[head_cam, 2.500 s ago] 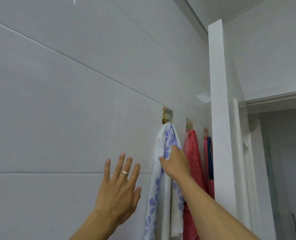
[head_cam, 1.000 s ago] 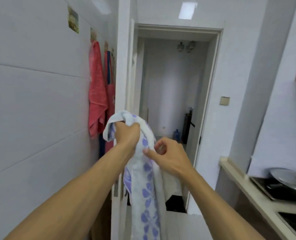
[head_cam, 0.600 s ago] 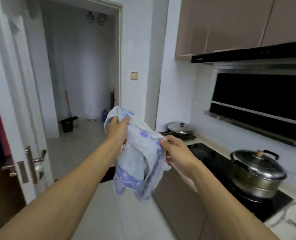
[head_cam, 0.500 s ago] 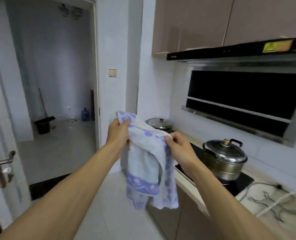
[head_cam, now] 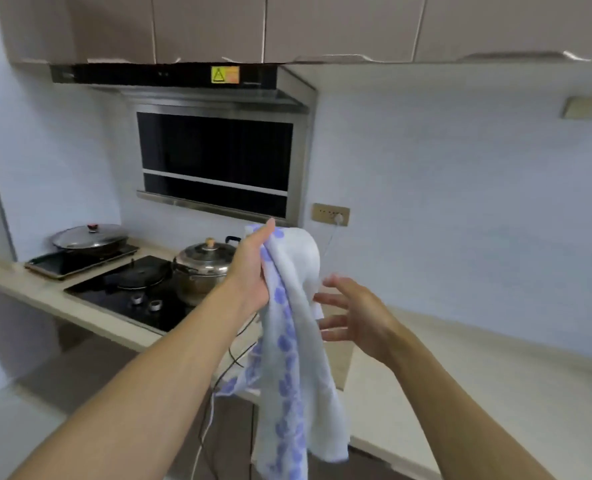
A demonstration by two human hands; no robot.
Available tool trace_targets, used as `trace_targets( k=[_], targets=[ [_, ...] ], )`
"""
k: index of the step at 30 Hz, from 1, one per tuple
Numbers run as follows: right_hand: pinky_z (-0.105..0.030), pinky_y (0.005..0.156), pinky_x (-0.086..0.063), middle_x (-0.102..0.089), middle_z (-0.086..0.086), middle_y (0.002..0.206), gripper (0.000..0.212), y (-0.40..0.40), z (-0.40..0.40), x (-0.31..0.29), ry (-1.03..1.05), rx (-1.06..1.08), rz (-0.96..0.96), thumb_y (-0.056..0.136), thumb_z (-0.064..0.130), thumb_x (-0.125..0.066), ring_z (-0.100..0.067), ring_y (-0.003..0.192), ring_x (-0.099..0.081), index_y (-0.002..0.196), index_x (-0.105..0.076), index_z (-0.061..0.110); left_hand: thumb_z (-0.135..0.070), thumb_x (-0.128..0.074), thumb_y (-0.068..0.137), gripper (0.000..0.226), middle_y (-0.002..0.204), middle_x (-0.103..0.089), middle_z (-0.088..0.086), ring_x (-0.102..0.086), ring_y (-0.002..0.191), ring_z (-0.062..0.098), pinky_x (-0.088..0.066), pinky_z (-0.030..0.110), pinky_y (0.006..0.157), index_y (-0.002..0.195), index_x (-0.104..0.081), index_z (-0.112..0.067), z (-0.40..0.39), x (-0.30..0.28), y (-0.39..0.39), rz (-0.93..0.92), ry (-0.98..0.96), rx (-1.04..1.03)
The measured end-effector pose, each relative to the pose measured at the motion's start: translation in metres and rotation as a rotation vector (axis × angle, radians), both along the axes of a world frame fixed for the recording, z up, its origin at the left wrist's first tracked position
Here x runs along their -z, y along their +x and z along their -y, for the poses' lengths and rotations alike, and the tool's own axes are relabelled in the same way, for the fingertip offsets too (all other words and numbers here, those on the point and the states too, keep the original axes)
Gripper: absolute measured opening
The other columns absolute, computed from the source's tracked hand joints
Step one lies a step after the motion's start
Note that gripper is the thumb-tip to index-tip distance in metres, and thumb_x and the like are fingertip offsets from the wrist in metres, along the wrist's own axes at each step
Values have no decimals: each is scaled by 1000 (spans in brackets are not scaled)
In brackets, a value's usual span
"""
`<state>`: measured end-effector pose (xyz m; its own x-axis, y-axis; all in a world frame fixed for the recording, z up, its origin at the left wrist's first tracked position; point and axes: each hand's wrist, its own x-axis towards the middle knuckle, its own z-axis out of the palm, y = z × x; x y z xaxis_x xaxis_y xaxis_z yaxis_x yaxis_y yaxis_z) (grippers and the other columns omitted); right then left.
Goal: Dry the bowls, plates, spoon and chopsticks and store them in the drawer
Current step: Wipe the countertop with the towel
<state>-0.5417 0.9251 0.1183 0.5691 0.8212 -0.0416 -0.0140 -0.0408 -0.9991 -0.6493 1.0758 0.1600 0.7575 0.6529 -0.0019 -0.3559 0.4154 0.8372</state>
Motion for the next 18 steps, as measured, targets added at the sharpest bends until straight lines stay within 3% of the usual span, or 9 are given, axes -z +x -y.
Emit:
trace_targets(
  k=[2,3,5,7,9,11,16,18],
  targets=[
    [-35,63,-57,-69,-6,106,35,27,34,1,-45,180,59,97,22,-61,-26,64,-69,129,-46,21,-37,-75,77,50,113,-69,25,-67,107,34,-51,44,98,107,-67,2,30,0,40,-11,40,118],
    [-36,62,-56,-71,-3,92,32,38,43,5,-112,227,192,93,15,-65,-23,62,-67,122,-52,19,-33,-71,82,36,106,-70,22,-67,104,32,-51,41,95,101,-68,-3,40,1,56,-14,60,136],
    [-42,68,-55,-65,1,67,7,67,66,9,-216,345,413,87,9,-66,-20,61,-61,86,-67,15,-29,-61,94,20,91,-69,13,-67,90,27,-52,36,86,87,-67,-12,57,0,96,-21,80,235],
    [-39,75,-54,-66,5,65,18,99,84,5,-237,529,466,86,12,-65,-19,68,-62,72,-71,20,-36,-56,99,24,95,-67,12,-66,87,25,-55,33,80,94,-62,-13,58,-1,130,-49,94,237],
    [-32,77,-53,-70,5,71,14,137,100,0,-184,717,480,87,17,-67,-18,76,-65,78,-75,22,-44,-54,99,37,110,-68,15,-66,97,29,-55,37,84,112,-64,-11,50,3,167,-77,121,253],
    [-28,75,-52,-71,5,75,13,170,111,-6,-193,750,502,90,18,-65,-16,77,-64,84,-76,21,-43,-53,100,41,114,-70,17,-67,100,33,-54,40,83,118,-65,-8,37,10,200,-124,121,246],
    [-27,65,-41,-58,5,86,18,237,109,-13,-240,768,464,100,14,-43,-15,77,-53,105,-59,17,-24,-62,94,16,100,-68,18,-66,85,30,-53,38,81,98,-65,-9,25,24,283,-170,168,288],
    [-28,65,-40,-58,6,81,21,254,110,-17,-219,821,564,100,15,-44,-14,72,-53,114,-56,23,-18,-62,94,11,92,-69,16,-66,80,29,-54,33,74,89,-65,-9,25,26,308,-168,224,243]
  ],
)
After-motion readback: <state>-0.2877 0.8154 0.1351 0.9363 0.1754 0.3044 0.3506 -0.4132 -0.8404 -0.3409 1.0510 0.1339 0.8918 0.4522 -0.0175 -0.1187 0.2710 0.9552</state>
